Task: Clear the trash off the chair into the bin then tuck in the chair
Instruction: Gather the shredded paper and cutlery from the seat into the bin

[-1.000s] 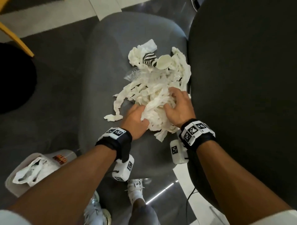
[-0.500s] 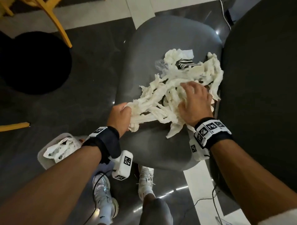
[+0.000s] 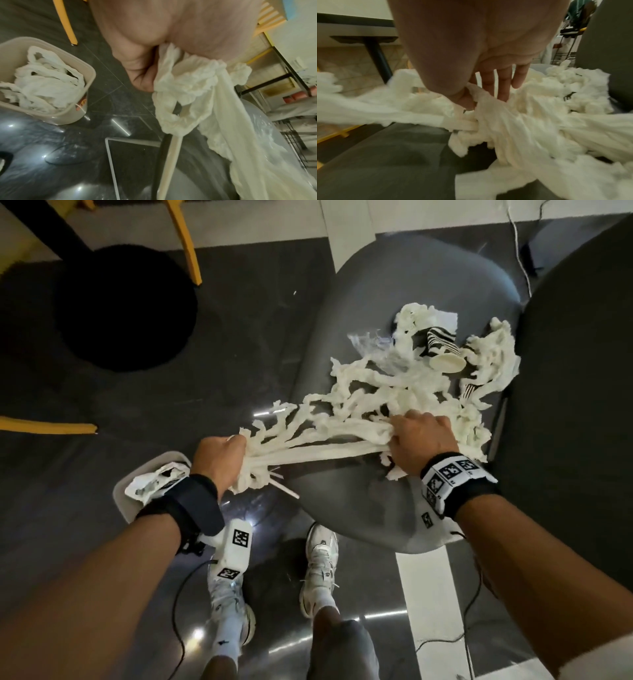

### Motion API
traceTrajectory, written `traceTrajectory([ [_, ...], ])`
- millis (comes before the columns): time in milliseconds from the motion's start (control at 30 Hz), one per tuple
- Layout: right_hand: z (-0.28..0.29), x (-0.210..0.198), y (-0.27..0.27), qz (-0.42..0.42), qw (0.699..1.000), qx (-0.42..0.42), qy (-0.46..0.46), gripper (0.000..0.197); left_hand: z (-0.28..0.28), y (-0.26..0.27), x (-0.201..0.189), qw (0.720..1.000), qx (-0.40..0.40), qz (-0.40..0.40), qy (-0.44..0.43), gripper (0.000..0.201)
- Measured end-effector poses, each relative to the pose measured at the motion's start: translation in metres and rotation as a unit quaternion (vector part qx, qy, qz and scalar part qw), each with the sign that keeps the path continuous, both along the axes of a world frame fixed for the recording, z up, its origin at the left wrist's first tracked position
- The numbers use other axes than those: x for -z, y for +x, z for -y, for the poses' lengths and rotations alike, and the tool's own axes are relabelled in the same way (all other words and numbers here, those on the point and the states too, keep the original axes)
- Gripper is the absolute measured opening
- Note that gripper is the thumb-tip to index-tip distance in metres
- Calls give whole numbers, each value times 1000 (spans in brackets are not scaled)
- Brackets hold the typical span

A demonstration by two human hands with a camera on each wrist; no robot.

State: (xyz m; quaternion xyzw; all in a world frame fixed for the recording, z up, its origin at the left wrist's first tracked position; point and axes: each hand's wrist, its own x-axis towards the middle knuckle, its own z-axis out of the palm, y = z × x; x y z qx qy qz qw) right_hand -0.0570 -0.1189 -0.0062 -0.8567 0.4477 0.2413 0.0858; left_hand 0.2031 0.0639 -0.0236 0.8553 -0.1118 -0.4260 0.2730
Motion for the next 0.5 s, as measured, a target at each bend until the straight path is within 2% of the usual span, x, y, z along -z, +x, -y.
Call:
traceTrajectory([
  [100,4,-6,-2,-71,997,21,-19,36,-19,17,2,999,-18,-4,41,25],
  [200,-5,-4,14,-37,998,-2,-56,44,-37,35,5,997,0,6,71,29],
  [267,-14,3,34,13,997,-41,-58,57,-49,46,8,994,44,16,95,31],
  [333,-21,12,58,37,995,-86,-29,78,-62,54,11,992,57,19,111,31],
  [400,-23,22,82,41,992,-121,8,95,-74,61,13,991,52,26,121,28],
  [500,-23,36,115,18,991,-121,52,106,-90,67,17,991,32,16,132,30],
])
